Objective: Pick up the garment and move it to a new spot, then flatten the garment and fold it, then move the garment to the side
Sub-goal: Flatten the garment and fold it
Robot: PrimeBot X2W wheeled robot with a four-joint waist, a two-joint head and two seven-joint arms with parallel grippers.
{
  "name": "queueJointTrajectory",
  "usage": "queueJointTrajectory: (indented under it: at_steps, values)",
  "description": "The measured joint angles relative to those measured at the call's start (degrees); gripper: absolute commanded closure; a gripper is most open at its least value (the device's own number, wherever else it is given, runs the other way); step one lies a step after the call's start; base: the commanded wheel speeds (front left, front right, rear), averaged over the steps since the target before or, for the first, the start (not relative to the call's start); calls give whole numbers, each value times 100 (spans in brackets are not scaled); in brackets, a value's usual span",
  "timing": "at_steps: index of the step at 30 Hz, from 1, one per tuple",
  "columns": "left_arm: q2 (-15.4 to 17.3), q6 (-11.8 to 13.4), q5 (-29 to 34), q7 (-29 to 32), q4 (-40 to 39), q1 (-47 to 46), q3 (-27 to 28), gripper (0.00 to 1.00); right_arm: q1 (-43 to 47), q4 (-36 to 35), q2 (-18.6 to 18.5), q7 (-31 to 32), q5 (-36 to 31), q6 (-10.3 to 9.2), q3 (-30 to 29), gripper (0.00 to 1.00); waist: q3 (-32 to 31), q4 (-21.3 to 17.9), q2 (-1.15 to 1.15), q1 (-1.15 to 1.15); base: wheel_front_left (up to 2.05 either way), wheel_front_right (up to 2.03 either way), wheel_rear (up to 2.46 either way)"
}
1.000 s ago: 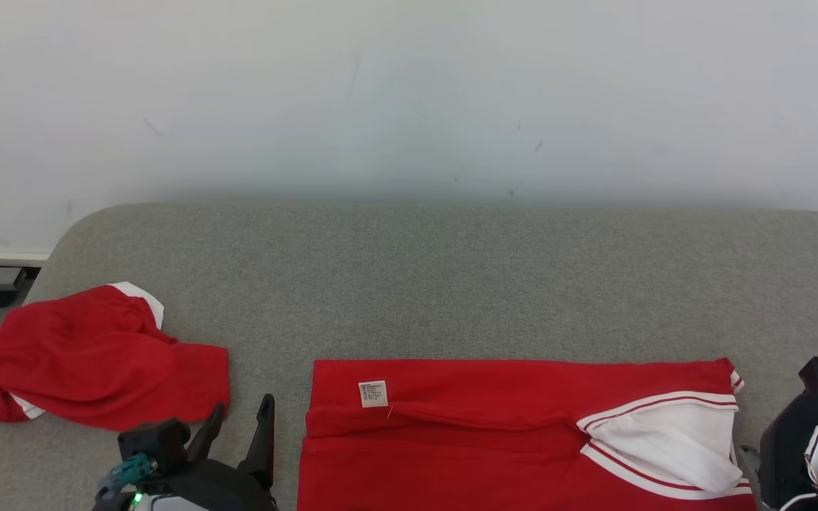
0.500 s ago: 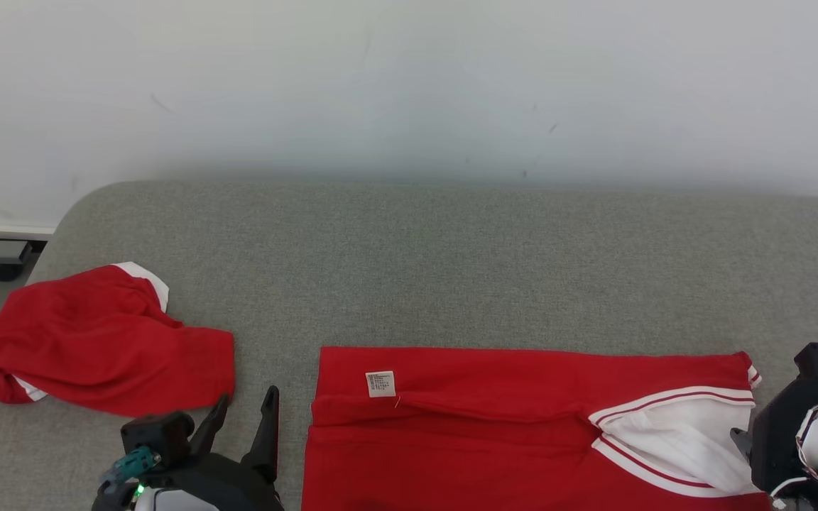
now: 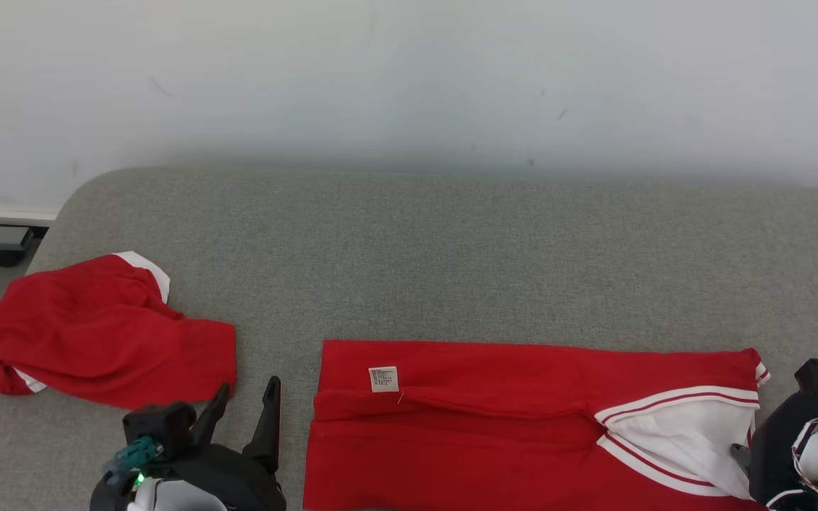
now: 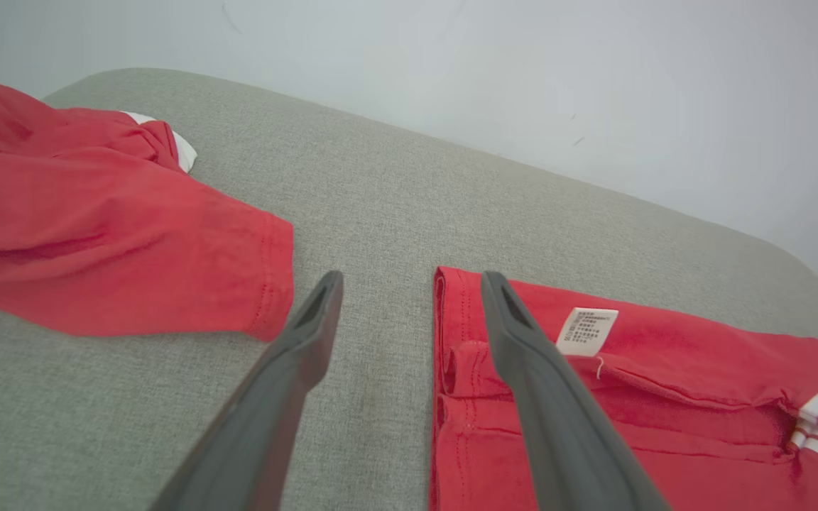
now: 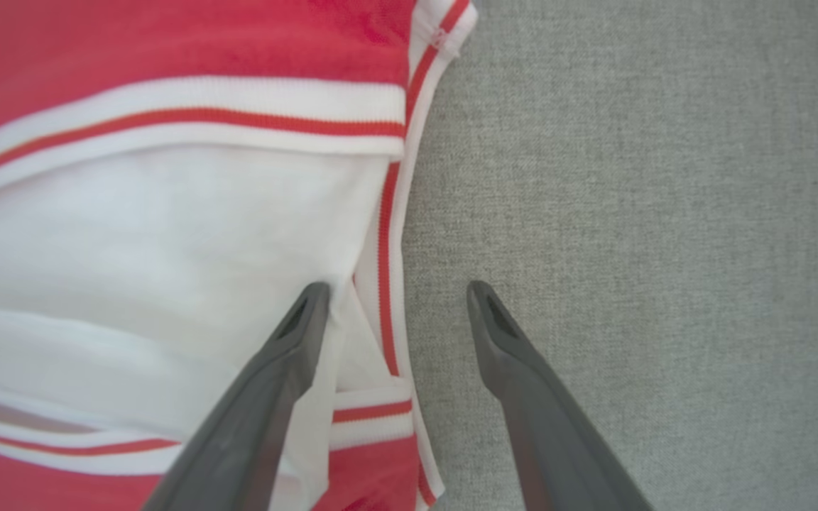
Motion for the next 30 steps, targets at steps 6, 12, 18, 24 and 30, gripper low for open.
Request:
queueJointTrajectory:
  at_steps: [6, 12, 18, 24, 30]
  values:
    - [0, 0, 76, -7, 1, -13, 0, 0, -115, 133, 35, -99, 0, -5, -7, 70, 7, 5, 0, 0, 0, 0, 0]
    - [1, 0, 76, -7, 2, -24, 2, 0, -122, 268, 29, -157, 0, -23, -30, 91, 7, 19, 0, 0, 0, 0, 0]
    - [-1, 0, 76, -8, 10, -27, 2, 0, -218, 333, 15, -266, 2, -22, -62, 0, 4, 31, 0, 0, 0, 0, 0]
    - [-2, 0, 75, -8, 21, -27, 3, 0, -218, 332, -24, -310, 51, 31, -100, 0, -24, 40, 0, 0, 0, 0, 0]
    - [-2, 0, 75, -8, 27, -26, -2, 0, -216, 316, -29, -353, 51, 109, -29, 0, -68, 23, 0, 0, 0, 0, 0]
